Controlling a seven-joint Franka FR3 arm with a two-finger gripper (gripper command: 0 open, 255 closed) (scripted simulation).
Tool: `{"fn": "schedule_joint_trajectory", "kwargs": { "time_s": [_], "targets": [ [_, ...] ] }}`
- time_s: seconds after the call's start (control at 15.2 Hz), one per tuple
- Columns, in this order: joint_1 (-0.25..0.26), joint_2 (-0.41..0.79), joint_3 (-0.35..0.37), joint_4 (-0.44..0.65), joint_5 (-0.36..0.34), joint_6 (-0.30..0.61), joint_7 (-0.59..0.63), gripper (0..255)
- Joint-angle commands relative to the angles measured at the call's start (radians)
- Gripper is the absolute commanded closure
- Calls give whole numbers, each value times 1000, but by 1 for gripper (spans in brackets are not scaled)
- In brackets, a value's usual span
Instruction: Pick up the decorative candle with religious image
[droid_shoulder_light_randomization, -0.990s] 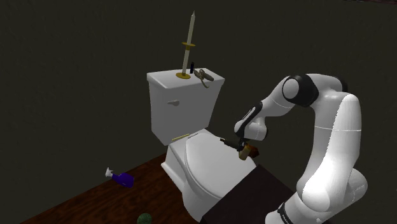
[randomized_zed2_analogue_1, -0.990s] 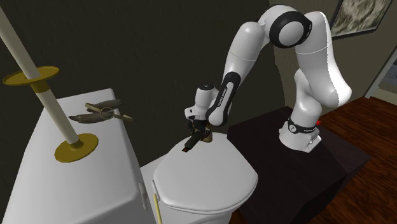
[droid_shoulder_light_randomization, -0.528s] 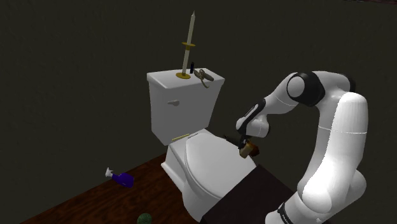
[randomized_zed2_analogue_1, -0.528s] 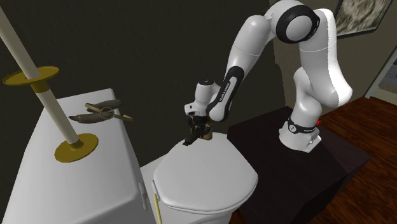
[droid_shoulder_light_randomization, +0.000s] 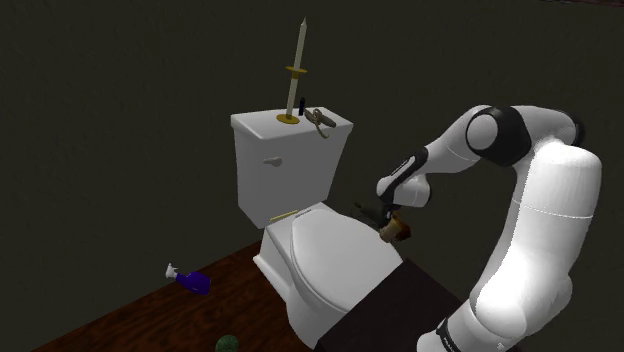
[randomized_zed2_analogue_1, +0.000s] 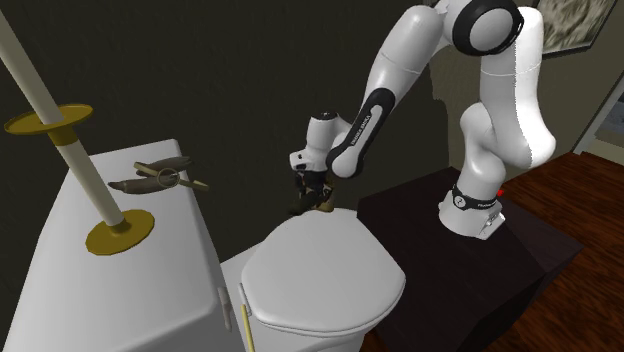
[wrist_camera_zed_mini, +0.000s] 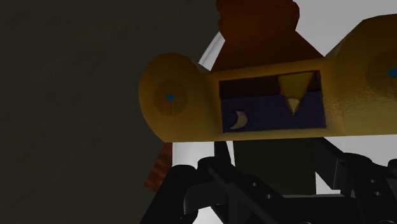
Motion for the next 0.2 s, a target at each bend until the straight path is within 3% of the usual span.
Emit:
{"fn": "schedule_joint_trajectory", "kwargs": {
  "time_s": [0.0, 0.13],
  "targets": [
    [21, -31, -23, -4, -22, -26, 18, 255],
    [21, -33, -24, -5, -24, -28, 20, 255]
  ]
}}
